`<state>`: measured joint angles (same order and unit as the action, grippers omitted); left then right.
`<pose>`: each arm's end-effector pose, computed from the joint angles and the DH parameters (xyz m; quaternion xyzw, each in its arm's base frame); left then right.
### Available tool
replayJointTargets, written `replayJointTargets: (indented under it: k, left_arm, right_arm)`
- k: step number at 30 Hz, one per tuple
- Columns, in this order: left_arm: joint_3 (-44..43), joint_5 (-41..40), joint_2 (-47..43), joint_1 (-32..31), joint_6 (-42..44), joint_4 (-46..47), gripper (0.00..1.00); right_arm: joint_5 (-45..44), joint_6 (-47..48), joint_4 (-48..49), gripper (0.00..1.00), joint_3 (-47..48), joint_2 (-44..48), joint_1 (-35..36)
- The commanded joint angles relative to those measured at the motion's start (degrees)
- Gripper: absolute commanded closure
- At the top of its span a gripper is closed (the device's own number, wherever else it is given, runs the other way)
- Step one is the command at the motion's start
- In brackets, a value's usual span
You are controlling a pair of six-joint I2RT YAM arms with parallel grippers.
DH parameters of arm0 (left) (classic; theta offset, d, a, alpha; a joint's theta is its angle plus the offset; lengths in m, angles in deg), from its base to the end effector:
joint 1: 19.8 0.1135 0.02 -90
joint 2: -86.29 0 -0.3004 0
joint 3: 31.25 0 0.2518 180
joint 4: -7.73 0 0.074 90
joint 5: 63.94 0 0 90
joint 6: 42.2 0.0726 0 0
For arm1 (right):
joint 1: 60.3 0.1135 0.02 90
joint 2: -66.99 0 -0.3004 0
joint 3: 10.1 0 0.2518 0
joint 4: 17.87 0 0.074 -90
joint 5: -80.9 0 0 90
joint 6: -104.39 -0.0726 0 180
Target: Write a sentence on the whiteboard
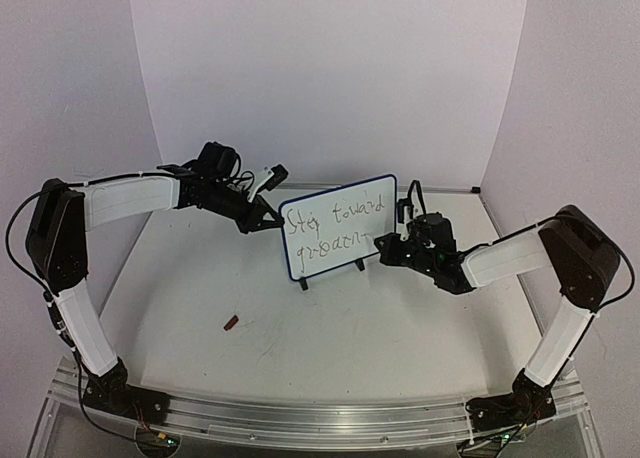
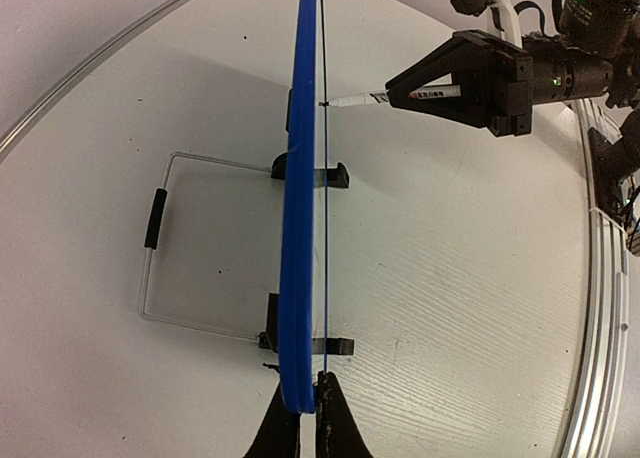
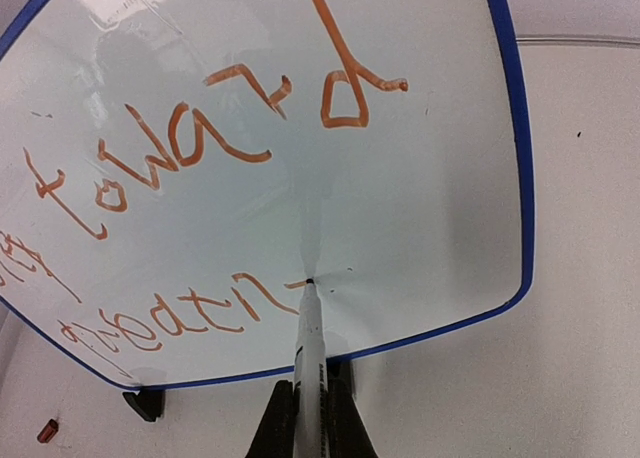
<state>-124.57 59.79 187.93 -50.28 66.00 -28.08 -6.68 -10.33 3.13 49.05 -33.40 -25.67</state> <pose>0.3469 -0.2509 0.2777 0.4663 0.7564 -0.3055 0.3422 0.3282 0.2304 0.1923 -0.0829 0.8161 0.2981 0.4882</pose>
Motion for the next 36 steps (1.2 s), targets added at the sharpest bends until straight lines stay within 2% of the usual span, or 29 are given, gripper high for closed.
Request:
replayJointTargets:
  k: [1, 20, 36]
  left_arm:
    - [0.1, -4.6, 2.3, -0.3, 2.9, -5.7, 1.00]
    - [0.1, -4.6, 2.4, -0.3, 2.9, -5.7, 1.00]
    - [0.1, -4.6, 2.4, -0.3, 3.0, -5.7, 1.00]
  right_arm:
    - [-0.2, 0.8, 1.3, 1.00, 1.2, 2.5, -0.5]
    - [3.9, 0.9, 1.8, 1.00, 1.9, 0.5, -0.5]
    - [1.8, -0.6, 2.1, 1.00, 0.3, -2.3, -0.5]
